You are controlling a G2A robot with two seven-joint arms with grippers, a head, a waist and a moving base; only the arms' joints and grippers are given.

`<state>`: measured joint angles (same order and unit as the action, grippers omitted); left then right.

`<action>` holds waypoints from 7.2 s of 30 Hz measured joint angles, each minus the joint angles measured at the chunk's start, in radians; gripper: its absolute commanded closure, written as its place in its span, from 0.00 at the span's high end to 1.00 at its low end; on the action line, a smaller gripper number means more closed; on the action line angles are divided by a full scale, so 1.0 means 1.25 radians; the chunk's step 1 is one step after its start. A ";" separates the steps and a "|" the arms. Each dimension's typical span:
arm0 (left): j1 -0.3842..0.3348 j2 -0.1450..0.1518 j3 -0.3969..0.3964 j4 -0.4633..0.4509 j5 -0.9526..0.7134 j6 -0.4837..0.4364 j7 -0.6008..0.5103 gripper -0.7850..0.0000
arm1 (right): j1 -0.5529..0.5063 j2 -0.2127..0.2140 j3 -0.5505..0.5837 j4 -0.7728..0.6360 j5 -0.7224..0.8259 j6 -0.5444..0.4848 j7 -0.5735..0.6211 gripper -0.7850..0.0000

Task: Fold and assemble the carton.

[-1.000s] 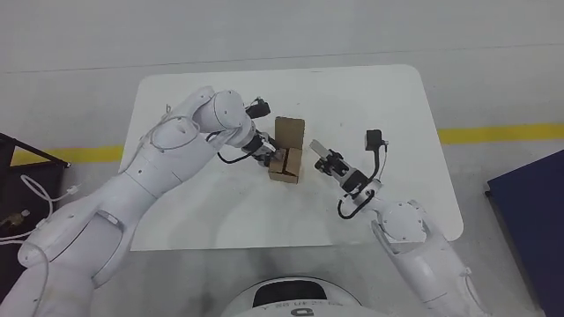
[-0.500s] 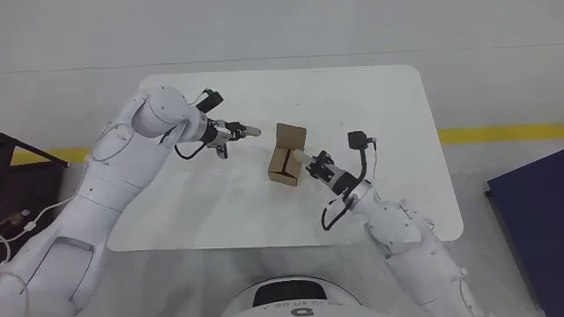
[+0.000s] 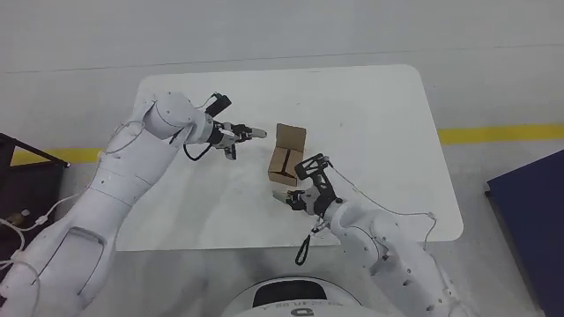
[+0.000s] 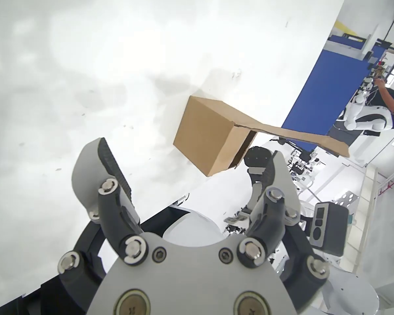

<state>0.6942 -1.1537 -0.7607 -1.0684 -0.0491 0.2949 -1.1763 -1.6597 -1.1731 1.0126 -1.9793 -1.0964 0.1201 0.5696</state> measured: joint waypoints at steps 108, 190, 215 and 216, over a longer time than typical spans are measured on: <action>0.405 0.098 -0.367 -0.401 0.109 0.091 0.085 1.00 | 0.198 -0.153 0.029 0.457 0.924 -0.354 -0.395 1.00; 0.112 0.024 -0.014 -0.173 0.178 0.238 -0.024 1.00 | 0.169 -0.135 0.030 0.315 0.560 -0.180 -0.280 1.00; 0.110 0.023 -0.012 -0.173 0.179 0.239 -0.024 1.00 | 0.191 -0.141 0.012 0.348 0.615 -0.203 -0.261 1.00; 0.110 0.023 -0.012 -0.173 0.179 0.239 -0.024 1.00 | 0.191 -0.142 0.012 0.345 0.617 -0.205 -0.263 1.00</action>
<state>0.8318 -1.1244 -0.7756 -1.2845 0.1742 0.5938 -1.2065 -1.4205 -1.3500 1.0279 -1.5477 -0.3257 -0.1357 0.2409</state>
